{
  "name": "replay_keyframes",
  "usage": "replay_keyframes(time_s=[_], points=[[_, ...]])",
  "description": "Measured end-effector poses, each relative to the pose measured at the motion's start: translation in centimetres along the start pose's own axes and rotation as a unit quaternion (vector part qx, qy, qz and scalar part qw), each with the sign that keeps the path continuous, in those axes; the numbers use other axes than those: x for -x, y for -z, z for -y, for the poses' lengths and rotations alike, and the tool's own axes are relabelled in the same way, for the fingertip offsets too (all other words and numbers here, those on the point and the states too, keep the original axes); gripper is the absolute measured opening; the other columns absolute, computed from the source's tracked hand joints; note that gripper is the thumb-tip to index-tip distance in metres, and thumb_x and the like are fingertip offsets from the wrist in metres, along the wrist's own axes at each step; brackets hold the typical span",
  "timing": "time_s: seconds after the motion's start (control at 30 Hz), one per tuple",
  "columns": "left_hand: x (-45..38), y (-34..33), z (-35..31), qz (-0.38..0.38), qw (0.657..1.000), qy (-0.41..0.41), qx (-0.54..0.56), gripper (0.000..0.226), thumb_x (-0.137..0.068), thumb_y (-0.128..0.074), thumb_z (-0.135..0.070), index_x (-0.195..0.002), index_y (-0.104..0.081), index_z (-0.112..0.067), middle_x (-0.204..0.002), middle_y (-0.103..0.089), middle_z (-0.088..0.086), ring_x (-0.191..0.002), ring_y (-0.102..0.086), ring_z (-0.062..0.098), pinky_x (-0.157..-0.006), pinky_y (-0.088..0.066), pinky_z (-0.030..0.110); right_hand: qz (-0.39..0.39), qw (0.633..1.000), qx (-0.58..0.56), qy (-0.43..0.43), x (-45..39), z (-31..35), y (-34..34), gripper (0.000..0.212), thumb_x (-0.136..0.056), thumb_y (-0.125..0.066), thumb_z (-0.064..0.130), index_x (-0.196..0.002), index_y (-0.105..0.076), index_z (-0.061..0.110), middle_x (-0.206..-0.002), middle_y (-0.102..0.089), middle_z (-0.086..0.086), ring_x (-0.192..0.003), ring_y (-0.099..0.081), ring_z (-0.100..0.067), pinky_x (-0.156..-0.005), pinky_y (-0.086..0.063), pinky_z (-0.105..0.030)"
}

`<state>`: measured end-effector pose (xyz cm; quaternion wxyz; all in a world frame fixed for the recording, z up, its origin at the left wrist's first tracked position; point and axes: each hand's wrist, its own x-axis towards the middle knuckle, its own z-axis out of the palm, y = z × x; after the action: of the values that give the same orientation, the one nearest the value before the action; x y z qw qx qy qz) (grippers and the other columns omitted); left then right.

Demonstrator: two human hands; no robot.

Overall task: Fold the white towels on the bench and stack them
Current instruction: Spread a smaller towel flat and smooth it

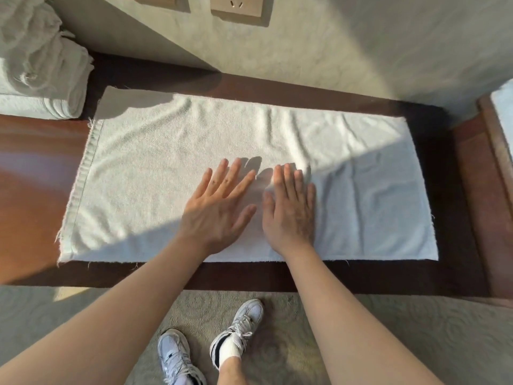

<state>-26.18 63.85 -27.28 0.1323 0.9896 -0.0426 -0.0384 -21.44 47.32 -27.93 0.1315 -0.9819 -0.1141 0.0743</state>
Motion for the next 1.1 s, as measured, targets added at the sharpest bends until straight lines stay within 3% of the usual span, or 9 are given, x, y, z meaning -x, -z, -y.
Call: replay_keyframes(time_s=[0.1,0.23,0.37,0.43,0.53,0.6,0.7,0.93,1.1], points=[[-1.1,-1.4,-0.8,-0.002,0.999,-0.003,-0.032,0.068,-0.101,-0.017,-0.062,-0.162,-0.007,-0.034,-0.171,-0.003,-0.002,-0.157,-0.001,0.025,-0.127,-0.007,0.046,0.0,0.997,-0.078,0.006,-0.1,-1.6,0.8,0.06,-0.106,-0.017,0.039,-0.162,-0.009,0.021,-0.17,-0.002,0.001,-0.156,0.008,-0.01,-0.127,0.001,-0.039],[-1.0,-2.2,-0.3,-0.007,0.999,-0.012,-0.044,0.068,-0.101,-0.019,-0.064,-0.162,-0.006,-0.037,-0.171,-0.007,-0.004,-0.157,-0.003,0.024,-0.127,-0.008,0.046,0.019,0.997,0.052,0.049,1.3,-7.0,1.9,0.06,-0.105,-0.019,0.049,-0.162,-0.007,0.033,-0.17,0.002,0.003,-0.156,0.007,-0.016,-0.126,0.002,-0.042],[-0.9,-1.6,-0.7,0.01,0.998,-0.01,-0.057,0.069,-0.1,-0.018,-0.063,-0.162,-0.005,-0.035,-0.171,-0.003,-0.002,-0.157,0.001,0.025,-0.127,-0.004,0.046,0.007,0.991,0.071,-0.114,1.8,-12.9,3.8,0.067,-0.101,-0.013,0.058,-0.162,0.002,0.032,-0.17,0.009,0.0,-0.156,0.012,-0.019,-0.126,0.004,-0.046],[-0.9,-1.1,-1.7,0.006,0.999,0.009,-0.036,0.072,-0.099,-0.02,-0.061,-0.163,-0.014,-0.028,-0.171,-0.006,0.003,-0.157,0.0,0.027,-0.127,-0.004,0.046,-0.004,0.987,0.068,-0.143,2.0,-13.3,4.2,0.072,-0.1,-0.011,0.059,-0.162,0.005,0.025,-0.17,0.01,-0.002,-0.156,0.012,-0.021,-0.126,0.006,-0.048],[-2.1,-1.1,-5.8,-0.031,0.999,-0.022,-0.01,0.071,-0.1,-0.025,-0.053,-0.16,-0.028,-0.015,-0.168,-0.016,0.01,-0.156,-0.009,0.03,-0.126,-0.011,0.05,0.009,0.998,0.062,-0.017,2.3,-11.6,3.6,0.07,-0.1,-0.012,0.058,-0.162,0.004,0.029,-0.169,0.009,0.0,-0.156,0.012,-0.02,-0.126,0.007,-0.047],[-3.6,-1.9,-8.9,-0.018,0.999,-0.051,-0.009,0.07,-0.102,-0.019,-0.054,-0.163,-0.016,-0.019,-0.17,-0.007,0.008,-0.157,-0.002,0.028,-0.127,-0.008,0.048,0.027,0.997,0.065,0.029,2.6,-11.2,2.9,0.067,-0.101,-0.015,0.058,-0.162,0.001,0.033,-0.169,0.009,0.0,-0.156,0.013,-0.019,-0.126,0.007,-0.047],[-5.0,-3.3,-10.2,0.024,0.998,-0.044,-0.04,0.072,-0.101,-0.01,-0.061,-0.163,0.0,-0.027,-0.17,0.01,0.001,-0.156,0.012,0.025,-0.127,0.0,0.046,0.01,0.998,0.059,-0.026,2.6,-13.5,3.3,0.067,-0.1,-0.012,0.059,-0.161,0.0,0.035,-0.169,0.009,0.003,-0.156,0.013,-0.017,-0.125,0.011,-0.042],[-4.9,-4.0,-10.2,0.014,0.998,-0.043,-0.048,0.072,-0.101,-0.018,-0.063,-0.163,-0.007,-0.027,-0.171,0.0,0.003,-0.157,0.005,0.026,-0.127,-0.006,0.049,0.008,0.981,0.057,-0.188,2.6,-20.3,6.8,0.079,-0.094,-0.001,0.067,-0.161,0.008,0.026,-0.169,0.012,-0.001,-0.155,0.015,-0.019,-0.125,0.009,-0.049],[-4.5,-4.0,-10.2,0.003,0.998,-0.04,-0.052,0.077,-0.1,-0.028,-0.06,-0.163,-0.012,-0.019,-0.171,-0.005,0.004,-0.157,0.0,0.025,-0.127,-0.009,0.048,0.014,1.0,0.014,0.017,-2.6,-13.1,5.1,0.066,-0.103,-0.018,0.055,-0.162,-0.002,0.029,-0.17,0.007,0.001,-0.156,0.013,-0.018,-0.125,0.011,-0.045]])
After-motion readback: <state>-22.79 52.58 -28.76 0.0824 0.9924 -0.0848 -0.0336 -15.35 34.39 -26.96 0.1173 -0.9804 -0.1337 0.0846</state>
